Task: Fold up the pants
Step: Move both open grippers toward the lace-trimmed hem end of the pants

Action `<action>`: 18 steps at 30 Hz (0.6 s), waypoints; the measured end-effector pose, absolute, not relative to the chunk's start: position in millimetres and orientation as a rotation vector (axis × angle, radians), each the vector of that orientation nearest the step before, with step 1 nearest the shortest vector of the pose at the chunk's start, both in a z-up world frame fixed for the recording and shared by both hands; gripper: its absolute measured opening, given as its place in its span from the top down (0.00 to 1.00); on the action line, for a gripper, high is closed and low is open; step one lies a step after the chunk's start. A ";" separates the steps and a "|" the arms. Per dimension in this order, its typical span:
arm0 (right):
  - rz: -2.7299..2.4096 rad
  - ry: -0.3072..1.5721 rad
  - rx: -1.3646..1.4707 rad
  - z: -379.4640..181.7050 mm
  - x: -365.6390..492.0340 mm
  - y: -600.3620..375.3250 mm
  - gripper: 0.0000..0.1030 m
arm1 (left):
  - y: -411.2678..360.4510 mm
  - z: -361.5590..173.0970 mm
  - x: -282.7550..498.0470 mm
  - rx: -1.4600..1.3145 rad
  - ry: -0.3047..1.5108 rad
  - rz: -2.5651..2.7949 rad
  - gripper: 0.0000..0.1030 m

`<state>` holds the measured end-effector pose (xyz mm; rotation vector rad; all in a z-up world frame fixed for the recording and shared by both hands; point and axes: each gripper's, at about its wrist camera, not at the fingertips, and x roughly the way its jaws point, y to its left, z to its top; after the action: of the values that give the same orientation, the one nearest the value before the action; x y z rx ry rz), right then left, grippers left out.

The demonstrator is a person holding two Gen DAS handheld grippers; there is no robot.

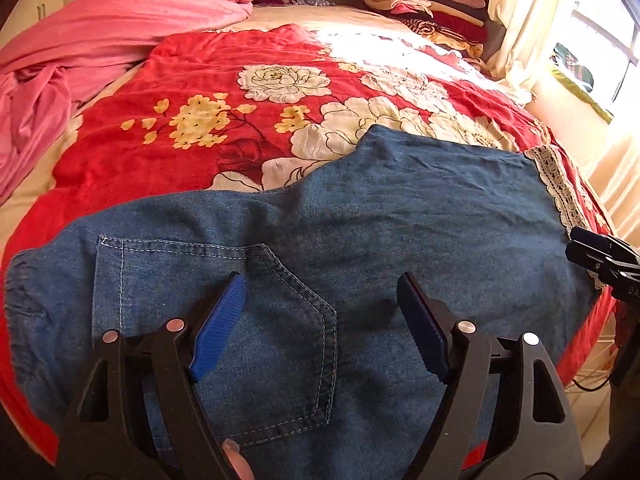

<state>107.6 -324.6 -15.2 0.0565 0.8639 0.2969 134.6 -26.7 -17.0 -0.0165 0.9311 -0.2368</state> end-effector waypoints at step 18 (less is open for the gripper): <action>0.259 0.767 0.117 21.1 69.0 -355.1 0.16 | -53.7 24.1 101.4 0.032 0.836 -0.280 0.17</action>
<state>69.0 -355.1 21.1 0.1169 0.7671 0.2591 101.4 -53.7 24.1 0.0319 0.8364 -0.2798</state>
